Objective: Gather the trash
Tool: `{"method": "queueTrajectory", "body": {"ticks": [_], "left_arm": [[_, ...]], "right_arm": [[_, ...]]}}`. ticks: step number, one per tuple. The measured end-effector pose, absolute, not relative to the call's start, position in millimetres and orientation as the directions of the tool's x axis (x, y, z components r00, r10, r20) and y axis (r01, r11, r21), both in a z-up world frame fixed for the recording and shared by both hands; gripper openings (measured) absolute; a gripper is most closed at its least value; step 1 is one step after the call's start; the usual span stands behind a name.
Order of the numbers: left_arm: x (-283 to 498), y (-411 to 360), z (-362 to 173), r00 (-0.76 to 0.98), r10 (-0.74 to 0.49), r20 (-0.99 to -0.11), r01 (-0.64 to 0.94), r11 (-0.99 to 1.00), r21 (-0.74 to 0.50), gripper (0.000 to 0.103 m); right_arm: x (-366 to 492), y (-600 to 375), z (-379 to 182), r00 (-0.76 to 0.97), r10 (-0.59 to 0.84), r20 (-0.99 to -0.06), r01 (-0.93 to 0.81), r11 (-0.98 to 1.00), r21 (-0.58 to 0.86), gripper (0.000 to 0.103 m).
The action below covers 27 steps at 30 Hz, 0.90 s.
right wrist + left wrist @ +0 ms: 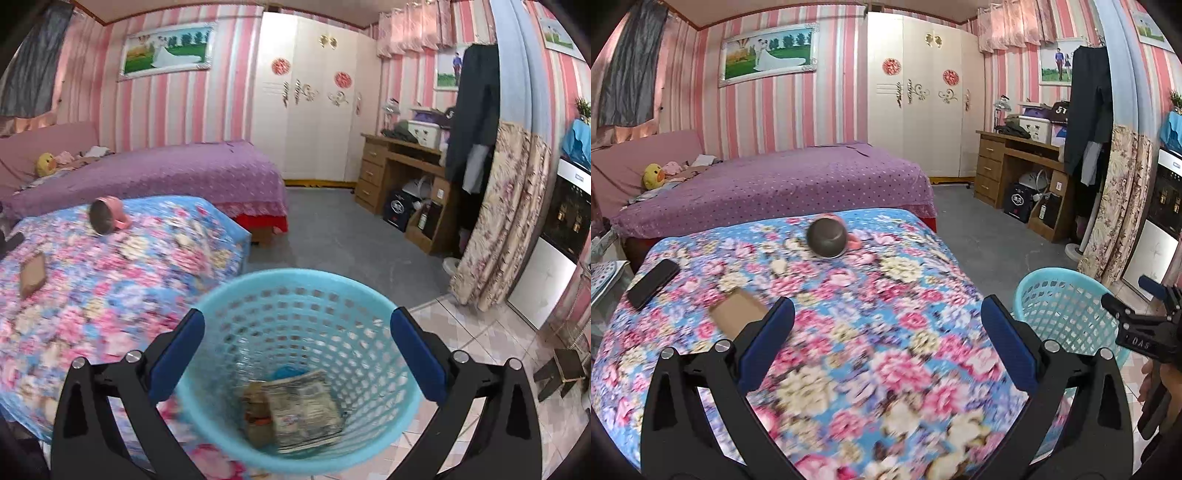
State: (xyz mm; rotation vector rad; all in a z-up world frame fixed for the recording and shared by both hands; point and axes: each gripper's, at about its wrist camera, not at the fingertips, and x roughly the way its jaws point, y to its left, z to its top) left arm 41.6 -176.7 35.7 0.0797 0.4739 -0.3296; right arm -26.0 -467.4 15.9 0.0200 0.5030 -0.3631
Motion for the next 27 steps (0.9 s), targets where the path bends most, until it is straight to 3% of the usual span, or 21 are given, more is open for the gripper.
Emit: {"method": "queueTrajectory", "body": {"ticks": [6,15,27], "left_arm": [[10.4,-135.8,32.2,0.873,-0.24,-0.425,0.275,0.961,0.02,0.098],[-12.8,-88.3,2.8,0.872,-0.205,-0.445,0.214,0.976,-0.032,0.098],[-25.1,-61.5,-2.1,0.896,-0.18,-0.405,0.168,0.984,-0.066,0.098]], "right_arm": [[-39.2,-413.0,33.4,0.856,-0.244,-0.455,0.271,0.963,-0.008,0.098],[-57.8,-348.1,21.6,0.883,-0.15,-0.445,0.185,0.982,0.035,0.098],[-68.5,-320.5,9.6,0.894,-0.152,-0.421,0.168,0.986,0.001,0.098]]}}
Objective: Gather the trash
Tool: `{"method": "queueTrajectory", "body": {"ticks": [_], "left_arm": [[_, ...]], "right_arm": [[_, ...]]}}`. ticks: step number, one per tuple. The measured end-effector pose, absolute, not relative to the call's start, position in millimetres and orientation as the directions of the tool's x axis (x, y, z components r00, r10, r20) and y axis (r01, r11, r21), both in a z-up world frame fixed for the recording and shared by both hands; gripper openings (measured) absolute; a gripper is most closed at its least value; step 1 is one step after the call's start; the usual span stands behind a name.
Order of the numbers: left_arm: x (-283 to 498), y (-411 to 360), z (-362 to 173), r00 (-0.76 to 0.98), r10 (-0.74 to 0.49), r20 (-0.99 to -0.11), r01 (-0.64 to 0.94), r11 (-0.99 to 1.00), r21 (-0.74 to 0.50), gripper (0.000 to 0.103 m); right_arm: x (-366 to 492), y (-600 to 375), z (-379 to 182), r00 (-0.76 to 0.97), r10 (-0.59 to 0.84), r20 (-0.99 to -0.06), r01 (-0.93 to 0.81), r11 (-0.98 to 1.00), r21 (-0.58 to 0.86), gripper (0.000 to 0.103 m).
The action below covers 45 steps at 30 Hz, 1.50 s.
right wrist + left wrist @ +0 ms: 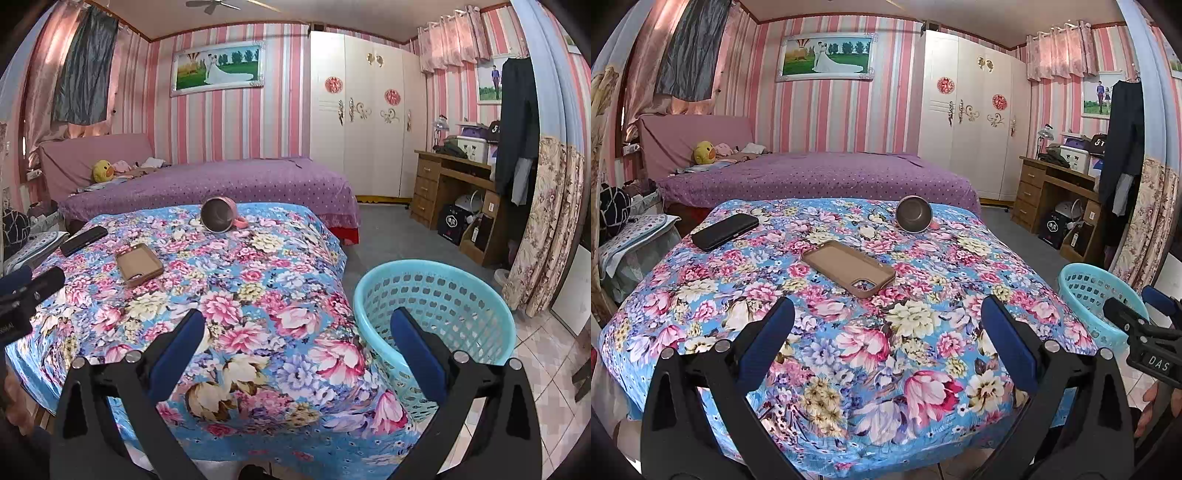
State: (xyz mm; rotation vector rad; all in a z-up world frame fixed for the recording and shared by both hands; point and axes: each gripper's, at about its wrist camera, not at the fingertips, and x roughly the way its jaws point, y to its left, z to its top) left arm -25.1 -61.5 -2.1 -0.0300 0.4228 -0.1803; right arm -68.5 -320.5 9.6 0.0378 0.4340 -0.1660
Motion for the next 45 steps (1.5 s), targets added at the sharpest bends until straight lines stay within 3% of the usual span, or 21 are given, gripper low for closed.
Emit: {"method": "queueTrajectory", "body": {"ticks": [45], "left_arm": [[-31.4,-62.1,-5.7,0.912,-0.152,-0.381,0.158,0.987,-0.017,0.098]], "right_arm": [[-82.5,-304.7,18.3,0.926,-0.162,-0.341,0.155,0.987,-0.048,0.098]]}}
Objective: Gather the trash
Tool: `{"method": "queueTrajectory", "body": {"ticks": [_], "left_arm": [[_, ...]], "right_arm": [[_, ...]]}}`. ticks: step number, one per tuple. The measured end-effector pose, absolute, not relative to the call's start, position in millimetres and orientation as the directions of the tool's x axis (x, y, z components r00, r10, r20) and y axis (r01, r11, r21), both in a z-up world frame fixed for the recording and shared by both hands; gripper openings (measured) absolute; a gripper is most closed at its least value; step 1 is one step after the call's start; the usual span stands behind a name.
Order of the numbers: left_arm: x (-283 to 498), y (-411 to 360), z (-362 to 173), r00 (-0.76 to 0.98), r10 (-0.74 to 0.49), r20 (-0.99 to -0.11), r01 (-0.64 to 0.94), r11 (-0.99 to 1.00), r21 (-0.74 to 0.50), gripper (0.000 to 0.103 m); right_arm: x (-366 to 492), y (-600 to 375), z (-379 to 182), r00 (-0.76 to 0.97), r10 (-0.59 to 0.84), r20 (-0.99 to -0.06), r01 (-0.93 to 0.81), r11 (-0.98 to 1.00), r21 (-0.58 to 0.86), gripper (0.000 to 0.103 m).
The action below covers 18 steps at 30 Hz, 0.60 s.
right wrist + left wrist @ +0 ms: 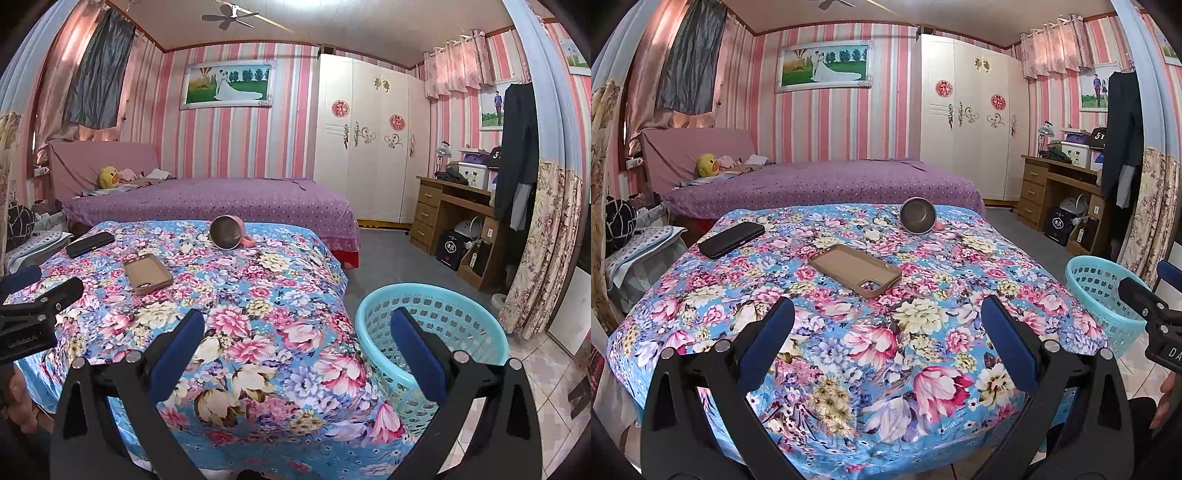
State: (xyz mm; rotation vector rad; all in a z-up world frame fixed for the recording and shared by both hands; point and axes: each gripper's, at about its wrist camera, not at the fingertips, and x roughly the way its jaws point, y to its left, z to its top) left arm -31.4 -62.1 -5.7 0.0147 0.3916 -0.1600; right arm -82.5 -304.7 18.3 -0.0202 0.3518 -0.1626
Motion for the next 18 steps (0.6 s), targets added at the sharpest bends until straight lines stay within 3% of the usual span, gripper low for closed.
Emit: {"method": "queueTrajectory", "body": {"ticks": [18], "left_arm": [[-31.3,-66.5,-6.2,0.918,-0.138,-0.373,0.151,0.989,0.006,0.098]], "right_arm": [[-87.8,-301.2,20.0,0.934,-0.169,-0.315,0.154,0.986,-0.07,0.098]]}}
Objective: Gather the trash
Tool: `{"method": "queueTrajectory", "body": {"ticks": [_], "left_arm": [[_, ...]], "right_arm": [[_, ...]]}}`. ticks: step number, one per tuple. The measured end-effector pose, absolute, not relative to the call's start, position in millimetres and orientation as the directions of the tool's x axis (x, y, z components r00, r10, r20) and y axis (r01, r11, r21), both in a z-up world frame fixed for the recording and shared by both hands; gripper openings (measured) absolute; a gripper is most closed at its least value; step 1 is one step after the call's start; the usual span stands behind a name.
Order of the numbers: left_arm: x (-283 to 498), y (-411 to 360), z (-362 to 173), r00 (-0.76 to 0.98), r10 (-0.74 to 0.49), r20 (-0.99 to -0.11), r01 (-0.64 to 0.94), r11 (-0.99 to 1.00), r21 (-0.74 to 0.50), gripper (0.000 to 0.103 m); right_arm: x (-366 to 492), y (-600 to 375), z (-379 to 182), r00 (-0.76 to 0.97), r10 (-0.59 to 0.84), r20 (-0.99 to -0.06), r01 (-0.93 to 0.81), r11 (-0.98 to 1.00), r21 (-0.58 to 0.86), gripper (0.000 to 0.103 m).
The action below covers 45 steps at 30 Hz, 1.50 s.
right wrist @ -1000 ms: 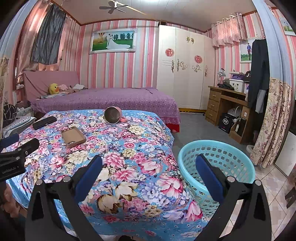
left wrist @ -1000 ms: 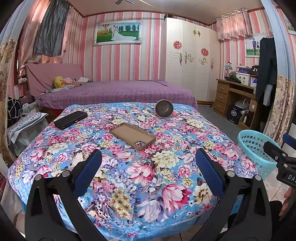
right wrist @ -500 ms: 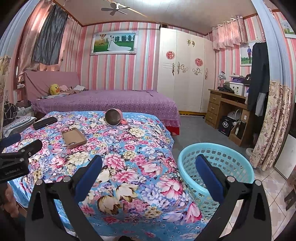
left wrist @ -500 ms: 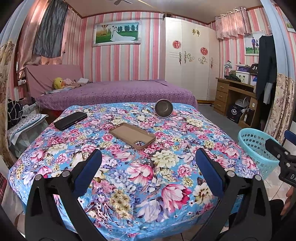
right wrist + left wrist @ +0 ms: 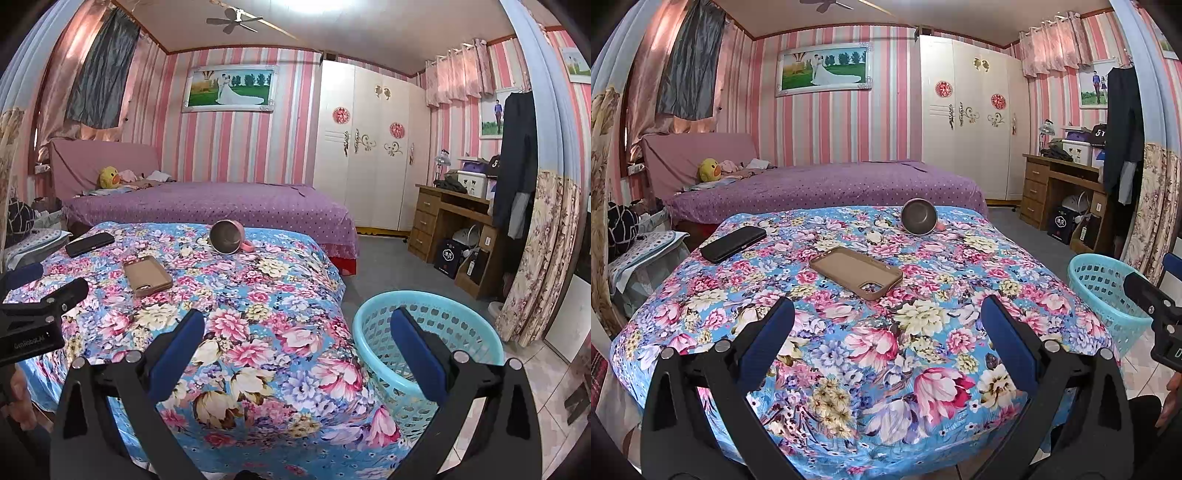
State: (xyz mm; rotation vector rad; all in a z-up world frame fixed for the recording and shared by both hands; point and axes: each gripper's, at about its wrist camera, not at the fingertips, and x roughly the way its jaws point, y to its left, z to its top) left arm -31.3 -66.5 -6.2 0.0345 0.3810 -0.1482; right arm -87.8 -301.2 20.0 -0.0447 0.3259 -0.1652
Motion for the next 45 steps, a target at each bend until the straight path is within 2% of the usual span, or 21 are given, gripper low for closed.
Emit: {"method": "queueTrajectory", "body": {"ticks": [45], "left_arm": [[-30.7,-66.3,-4.6,0.918,-0.142,-0.37,0.153,0.988,0.002,0.098]], "right_arm": [[-87.5,-298.6,20.0,0.938,-0.165,-0.306,0.149,0.986,-0.075,0.098]]}}
